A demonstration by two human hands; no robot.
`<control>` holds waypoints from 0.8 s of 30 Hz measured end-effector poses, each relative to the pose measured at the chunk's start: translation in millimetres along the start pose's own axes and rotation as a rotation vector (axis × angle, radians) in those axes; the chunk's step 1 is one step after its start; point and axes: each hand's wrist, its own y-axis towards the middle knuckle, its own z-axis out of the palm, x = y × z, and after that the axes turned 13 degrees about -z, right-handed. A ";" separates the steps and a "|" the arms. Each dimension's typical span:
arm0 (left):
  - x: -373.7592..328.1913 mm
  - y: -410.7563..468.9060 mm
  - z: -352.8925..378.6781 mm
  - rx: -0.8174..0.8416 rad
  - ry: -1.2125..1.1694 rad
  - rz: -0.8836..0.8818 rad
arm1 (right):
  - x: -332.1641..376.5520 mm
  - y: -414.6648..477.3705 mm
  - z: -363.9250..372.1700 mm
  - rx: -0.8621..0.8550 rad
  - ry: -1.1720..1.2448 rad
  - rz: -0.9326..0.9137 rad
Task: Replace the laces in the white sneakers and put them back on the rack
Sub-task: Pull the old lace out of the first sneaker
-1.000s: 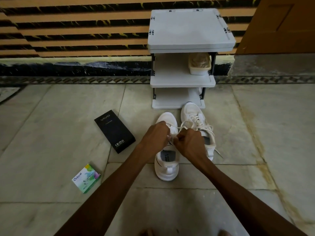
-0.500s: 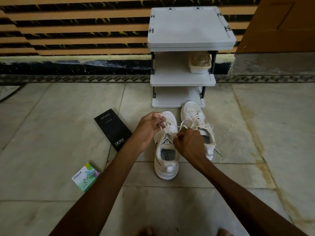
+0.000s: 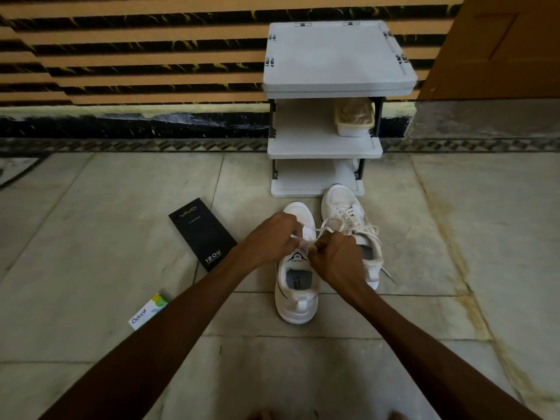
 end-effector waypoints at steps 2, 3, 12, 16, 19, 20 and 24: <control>-4.2 -4.0 -2.3 -0.035 -0.254 -0.092 | -0.9 -0.3 0.7 -0.013 0.012 0.006; -5.4 -6.7 -4.2 -0.057 -0.442 -0.180 | -2.2 -1.3 0.5 -0.024 0.017 0.001; -3.3 -16.0 22.7 0.075 -1.880 -0.630 | -2.6 0.4 4.4 0.000 0.029 0.013; -5.3 -20.2 29.0 0.061 -2.030 -0.612 | 0.6 -1.2 7.2 0.018 0.024 0.057; -7.6 -24.7 28.6 0.034 -2.054 -0.621 | 3.9 -0.5 7.8 0.032 0.069 0.077; -9.1 -26.2 28.2 0.021 -2.058 -0.631 | 4.3 0.3 7.7 0.044 0.084 0.080; -7.4 -27.5 25.1 -0.067 -2.223 -0.654 | 5.7 -0.8 5.9 0.042 0.141 0.115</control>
